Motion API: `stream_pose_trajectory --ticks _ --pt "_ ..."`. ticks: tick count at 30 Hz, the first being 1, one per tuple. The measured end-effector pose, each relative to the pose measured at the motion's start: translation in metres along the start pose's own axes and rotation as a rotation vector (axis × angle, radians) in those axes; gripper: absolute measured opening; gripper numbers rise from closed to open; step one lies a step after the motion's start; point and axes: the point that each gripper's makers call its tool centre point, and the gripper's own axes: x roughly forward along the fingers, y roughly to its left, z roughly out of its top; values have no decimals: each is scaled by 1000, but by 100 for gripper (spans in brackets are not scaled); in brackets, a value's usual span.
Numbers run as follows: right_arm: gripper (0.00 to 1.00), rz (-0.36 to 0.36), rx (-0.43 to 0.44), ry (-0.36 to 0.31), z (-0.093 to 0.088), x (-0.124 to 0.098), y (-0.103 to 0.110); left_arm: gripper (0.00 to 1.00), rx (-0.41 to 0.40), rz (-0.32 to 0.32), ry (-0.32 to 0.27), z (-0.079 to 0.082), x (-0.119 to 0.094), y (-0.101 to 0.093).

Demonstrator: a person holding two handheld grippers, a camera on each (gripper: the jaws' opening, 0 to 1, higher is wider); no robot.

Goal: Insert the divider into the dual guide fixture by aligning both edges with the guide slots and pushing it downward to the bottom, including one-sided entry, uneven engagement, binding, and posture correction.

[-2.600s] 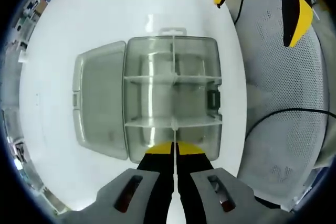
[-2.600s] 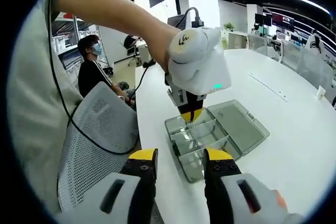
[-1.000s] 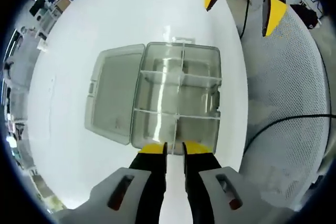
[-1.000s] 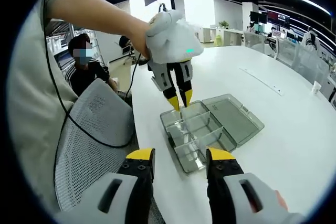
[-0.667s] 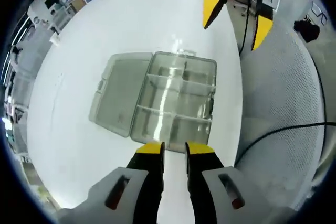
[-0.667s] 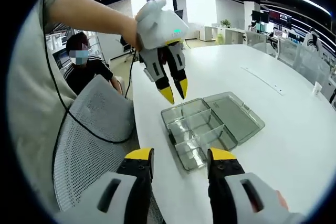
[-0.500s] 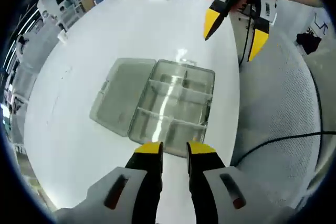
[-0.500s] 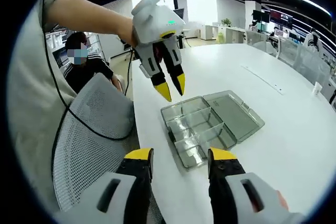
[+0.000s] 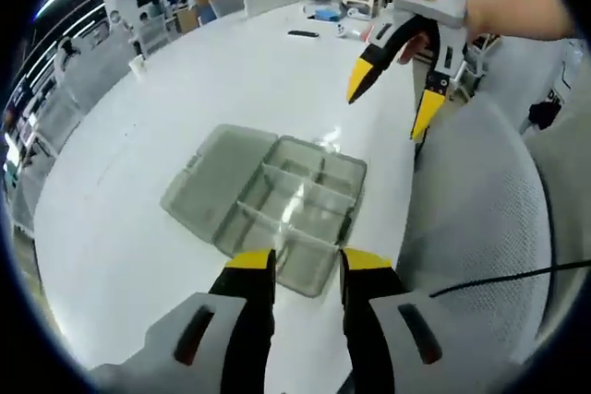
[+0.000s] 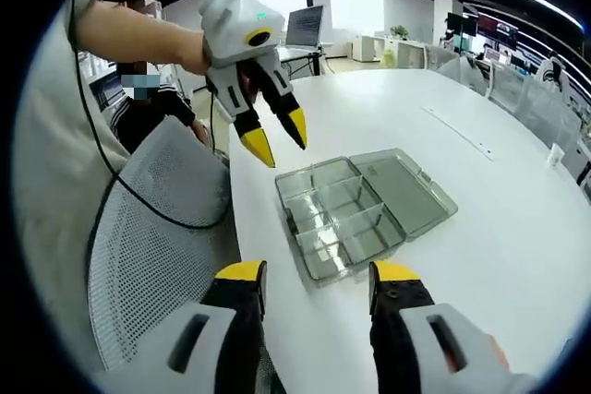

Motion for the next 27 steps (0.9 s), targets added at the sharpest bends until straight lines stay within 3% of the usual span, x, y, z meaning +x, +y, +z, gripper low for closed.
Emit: stream_pose_trajectory --ticks 8,13,17,27 --pt "42 -3 -27 37 -4 -4 -6 32 -63 21 -81 0 -2 -7" --pt "43 -10 -37 45 -4 -7 -11 34 -104 31 -110 -3 -3 -10" --pt "43 -9 -49 59 -5 -8 -14 43 -115 55 -134 -2 -4 -10" --pt "44 -1 -95 97 -5 -9 -21 47 -138 64 -177 2 -7 -15"
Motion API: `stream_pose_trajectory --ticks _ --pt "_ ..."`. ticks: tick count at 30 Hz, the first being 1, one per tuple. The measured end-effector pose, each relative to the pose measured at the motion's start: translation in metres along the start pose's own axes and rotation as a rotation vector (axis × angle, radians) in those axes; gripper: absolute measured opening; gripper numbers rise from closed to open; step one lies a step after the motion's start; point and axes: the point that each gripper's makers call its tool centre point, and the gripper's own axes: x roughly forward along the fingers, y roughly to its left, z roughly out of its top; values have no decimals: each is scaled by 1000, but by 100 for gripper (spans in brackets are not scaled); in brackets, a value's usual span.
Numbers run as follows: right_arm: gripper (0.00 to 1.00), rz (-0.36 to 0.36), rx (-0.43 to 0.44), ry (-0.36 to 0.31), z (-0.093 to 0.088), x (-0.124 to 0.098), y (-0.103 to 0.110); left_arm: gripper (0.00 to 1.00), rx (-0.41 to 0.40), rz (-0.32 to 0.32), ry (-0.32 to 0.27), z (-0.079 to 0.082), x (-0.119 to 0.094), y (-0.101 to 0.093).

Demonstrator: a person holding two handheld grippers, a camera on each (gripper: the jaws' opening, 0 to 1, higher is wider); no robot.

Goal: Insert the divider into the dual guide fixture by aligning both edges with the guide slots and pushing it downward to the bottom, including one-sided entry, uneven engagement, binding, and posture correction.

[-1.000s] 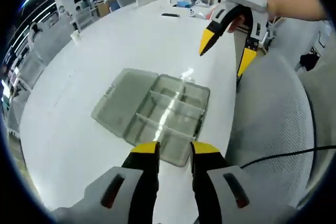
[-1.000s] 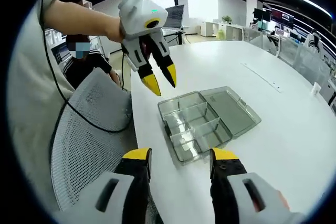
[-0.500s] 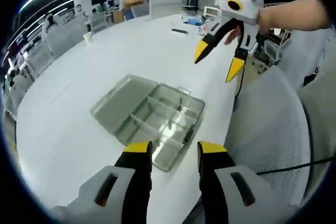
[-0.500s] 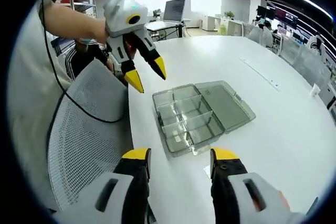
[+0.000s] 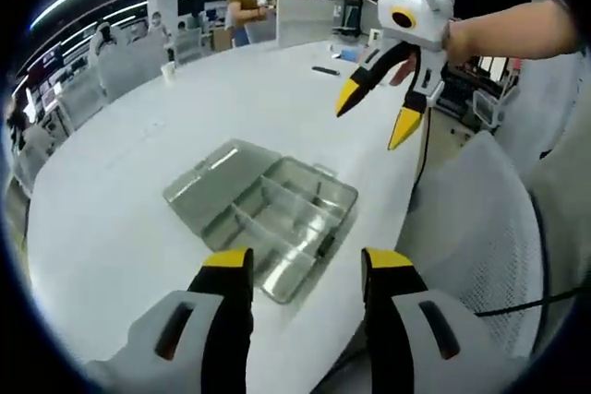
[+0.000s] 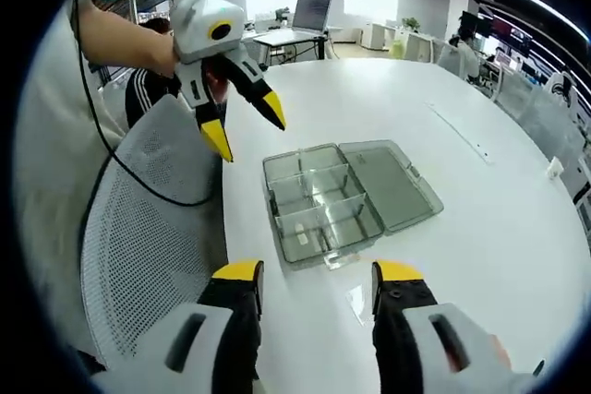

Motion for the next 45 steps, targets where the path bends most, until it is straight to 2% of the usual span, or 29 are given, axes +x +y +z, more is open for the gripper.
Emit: stream_pose_trajectory --ticks 12,19,33,45 --pt "44 9 -72 50 -7 1 -9 51 -1 12 -26 3 -3 -2" --pt "44 20 -121 113 -23 8 -13 52 -4 7 -28 0 -3 -5" --pt "43 32 -129 153 -36 19 -27 54 -1 13 -19 -5 -5 -2" --pt "42 53 -219 236 -60 30 -33 55 -7 12 -9 -9 -4 -1"
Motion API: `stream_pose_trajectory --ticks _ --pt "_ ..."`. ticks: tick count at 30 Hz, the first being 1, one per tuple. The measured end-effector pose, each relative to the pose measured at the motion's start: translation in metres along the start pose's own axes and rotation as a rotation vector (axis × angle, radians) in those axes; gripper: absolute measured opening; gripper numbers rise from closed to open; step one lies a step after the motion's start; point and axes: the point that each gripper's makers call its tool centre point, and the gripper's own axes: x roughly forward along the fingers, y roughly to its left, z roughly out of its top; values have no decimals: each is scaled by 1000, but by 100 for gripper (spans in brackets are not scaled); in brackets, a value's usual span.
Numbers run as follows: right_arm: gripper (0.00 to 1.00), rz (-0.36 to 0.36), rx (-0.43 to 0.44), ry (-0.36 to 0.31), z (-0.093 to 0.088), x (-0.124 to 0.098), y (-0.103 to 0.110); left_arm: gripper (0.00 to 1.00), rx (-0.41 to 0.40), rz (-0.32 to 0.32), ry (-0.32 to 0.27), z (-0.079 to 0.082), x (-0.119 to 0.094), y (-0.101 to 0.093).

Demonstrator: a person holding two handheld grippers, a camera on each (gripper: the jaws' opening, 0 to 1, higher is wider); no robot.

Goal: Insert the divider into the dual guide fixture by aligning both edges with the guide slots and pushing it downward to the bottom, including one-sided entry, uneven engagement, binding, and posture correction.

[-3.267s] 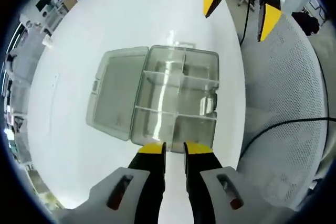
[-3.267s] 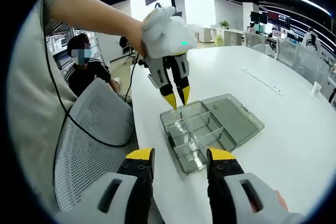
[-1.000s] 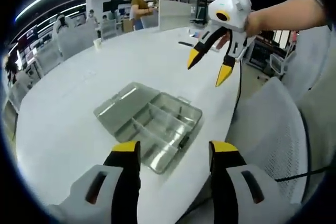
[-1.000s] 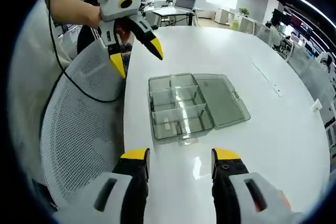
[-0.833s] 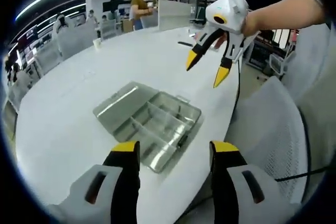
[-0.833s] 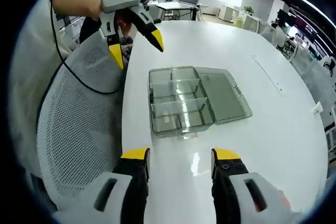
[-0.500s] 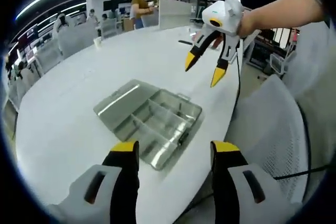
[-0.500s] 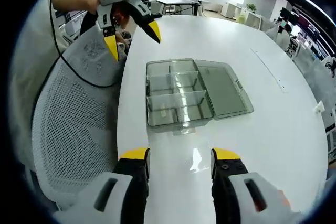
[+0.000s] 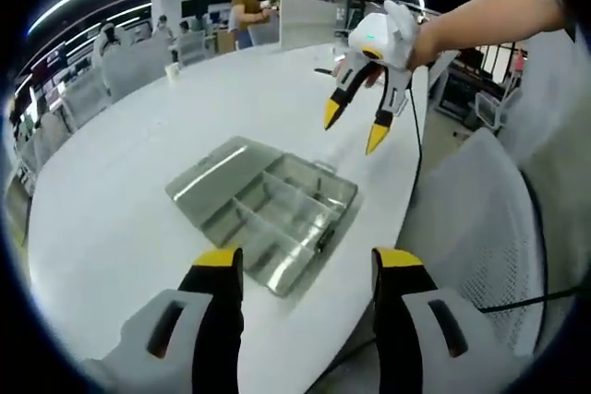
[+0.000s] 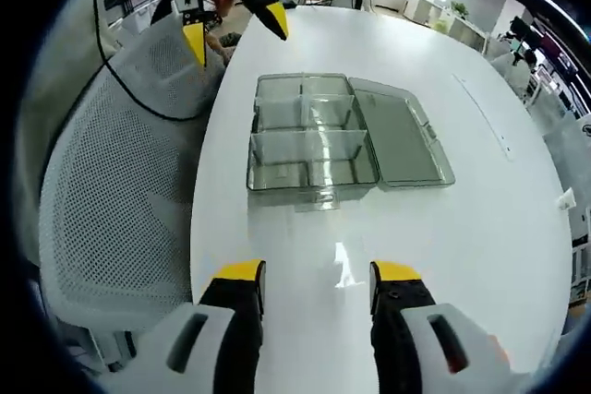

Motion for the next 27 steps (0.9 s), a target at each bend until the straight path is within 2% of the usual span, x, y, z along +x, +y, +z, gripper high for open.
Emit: stream_pose_trajectory --ticks 6,7,11,27 --pt "42 3 -7 17 -3 7 -7 56 -6 2 11 -2 0 2" --pt "41 -2 -48 32 -5 8 -10 56 -7 3 12 -3 0 2" --pt "40 8 -37 39 -8 14 -12 56 -10 4 21 -5 0 3" --pt "34 41 -92 62 -15 29 -17 56 -26 10 36 -9 5 6"
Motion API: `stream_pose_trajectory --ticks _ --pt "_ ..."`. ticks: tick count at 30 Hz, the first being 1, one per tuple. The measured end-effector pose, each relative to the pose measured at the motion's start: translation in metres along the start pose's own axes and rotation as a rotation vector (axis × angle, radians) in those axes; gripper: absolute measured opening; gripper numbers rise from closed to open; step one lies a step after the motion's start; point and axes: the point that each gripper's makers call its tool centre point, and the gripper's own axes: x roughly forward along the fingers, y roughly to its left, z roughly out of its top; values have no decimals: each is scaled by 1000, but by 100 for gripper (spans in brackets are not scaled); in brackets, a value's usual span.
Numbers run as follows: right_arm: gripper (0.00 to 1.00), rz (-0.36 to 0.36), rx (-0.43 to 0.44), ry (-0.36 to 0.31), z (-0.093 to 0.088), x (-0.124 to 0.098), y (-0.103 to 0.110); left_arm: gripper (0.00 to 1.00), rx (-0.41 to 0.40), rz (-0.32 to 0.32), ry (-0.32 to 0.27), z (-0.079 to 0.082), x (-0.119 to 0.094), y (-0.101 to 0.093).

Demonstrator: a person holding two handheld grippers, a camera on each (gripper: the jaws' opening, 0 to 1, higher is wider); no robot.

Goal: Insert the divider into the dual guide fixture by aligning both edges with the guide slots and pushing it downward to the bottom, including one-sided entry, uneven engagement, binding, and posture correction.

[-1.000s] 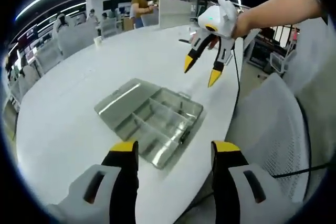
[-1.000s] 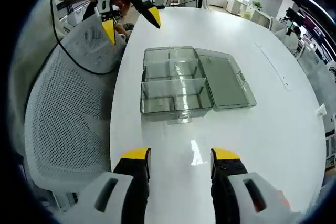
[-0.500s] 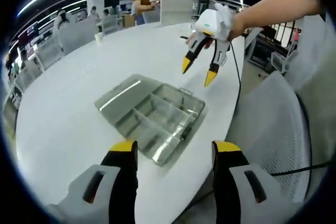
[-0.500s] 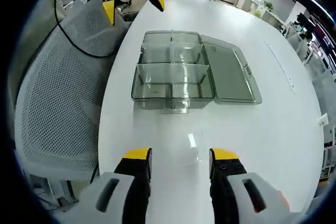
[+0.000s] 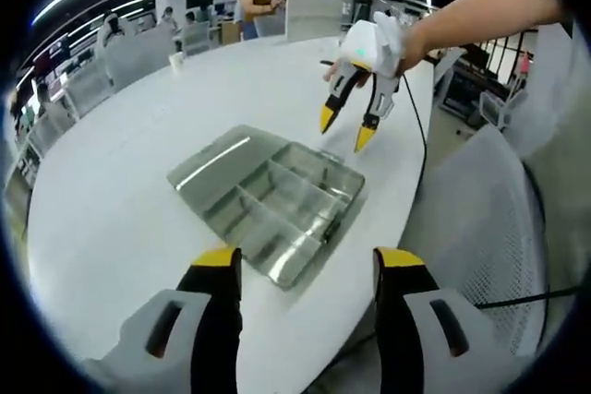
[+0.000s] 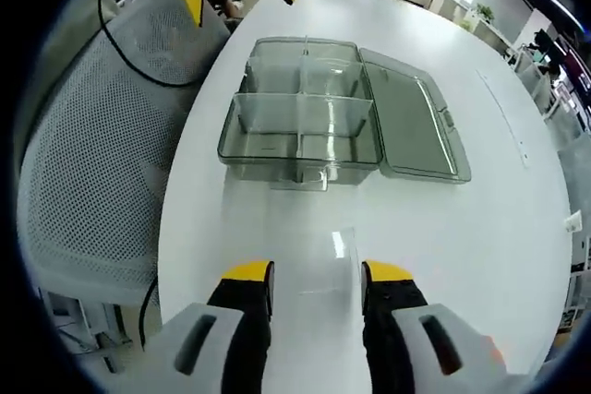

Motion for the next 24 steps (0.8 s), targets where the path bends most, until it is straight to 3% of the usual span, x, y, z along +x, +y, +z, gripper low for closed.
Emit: stream_pose_trajectory --ticks 24 --pt "32 46 -25 35 -1 19 -6 57 -22 4 11 -5 1 0"
